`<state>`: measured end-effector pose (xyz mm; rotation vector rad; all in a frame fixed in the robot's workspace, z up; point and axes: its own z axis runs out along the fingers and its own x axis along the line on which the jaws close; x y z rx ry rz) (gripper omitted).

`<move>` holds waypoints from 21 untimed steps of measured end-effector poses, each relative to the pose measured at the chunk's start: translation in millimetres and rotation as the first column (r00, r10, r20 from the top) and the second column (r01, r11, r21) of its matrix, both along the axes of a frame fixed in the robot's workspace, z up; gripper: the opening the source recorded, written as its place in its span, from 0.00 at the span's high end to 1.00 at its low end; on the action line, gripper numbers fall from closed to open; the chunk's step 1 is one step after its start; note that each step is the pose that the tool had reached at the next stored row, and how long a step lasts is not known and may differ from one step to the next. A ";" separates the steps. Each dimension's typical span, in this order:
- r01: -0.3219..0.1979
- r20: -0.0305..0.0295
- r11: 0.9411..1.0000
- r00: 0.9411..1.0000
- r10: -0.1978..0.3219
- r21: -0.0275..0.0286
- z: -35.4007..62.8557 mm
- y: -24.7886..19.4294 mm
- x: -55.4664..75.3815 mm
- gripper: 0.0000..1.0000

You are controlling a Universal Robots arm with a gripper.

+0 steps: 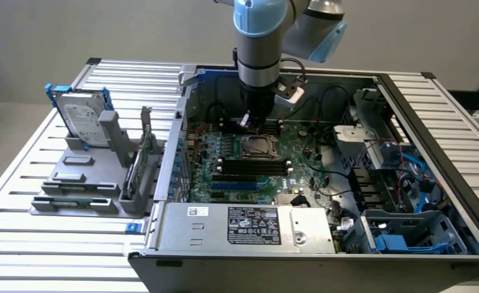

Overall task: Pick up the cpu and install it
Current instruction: 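Install the first cpu locking lever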

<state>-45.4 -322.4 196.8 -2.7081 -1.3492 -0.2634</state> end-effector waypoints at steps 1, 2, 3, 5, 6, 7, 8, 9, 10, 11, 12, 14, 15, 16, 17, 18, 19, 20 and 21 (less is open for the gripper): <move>0.000 -0.001 1.000 1.000 0.000 0.000 -0.1 0.0 0.7 0.89; 0.000 -0.001 1.000 1.000 0.000 0.000 -0.1 0.0 1.6 0.89; 0.000 -0.002 1.000 1.000 0.000 0.000 -0.3 0.0 2.3 0.89; 0.000 -0.003 1.000 1.000 0.000 0.000 -0.4 0.0 4.0 0.89; 0.000 -0.005 1.000 1.000 0.000 0.000 -0.5 0.0 4.8 0.89; 0.000 -0.006 1.000 1.000 0.000 0.000 -0.6 0.0 5.9 0.89; 0.000 -0.008 1.000 1.000 0.000 0.000 -0.7 0.0 7.0 0.89; 0.000 -0.009 1.000 1.000 0.000 0.000 -0.7 0.0 8.1 0.89; 0.000 -0.012 1.000 1.000 0.000 0.000 -0.8 0.0 9.3 0.89; 0.000 -0.014 1.000 1.000 0.000 0.000 -0.9 -0.1 10.6 0.89; 0.000 -0.018 1.000 1.000 0.000 0.000 -0.9 -0.2 11.8 0.89; 0.000 -0.026 1.000 1.000 0.000 0.000 -0.9 -0.7 13.7 0.89; 0.000 -0.030 1.000 1.000 0.000 0.000 -0.9 -0.9 13.9 0.89; 0.000 -0.034 1.000 0.999 0.000 0.000 -1.0 -1.2 14.1 0.89; 0.000 -0.039 1.000 0.999 0.000 0.000 -0.9 -1.7 14.1 0.89; 0.000 -0.043 1.000 0.999 0.000 0.000 -0.9 -2.1 14.2 0.89; 0.000 -0.047 1.000 0.999 0.000 0.000 -0.9 -2.4 14.4 0.89; 0.000 -0.051 1.000 0.999 0.000 0.000 -0.9 -2.8 14.7 0.89; 0.000 -0.054 1.000 0.999 0.000 0.000 -0.9 -3.0 15.1 0.89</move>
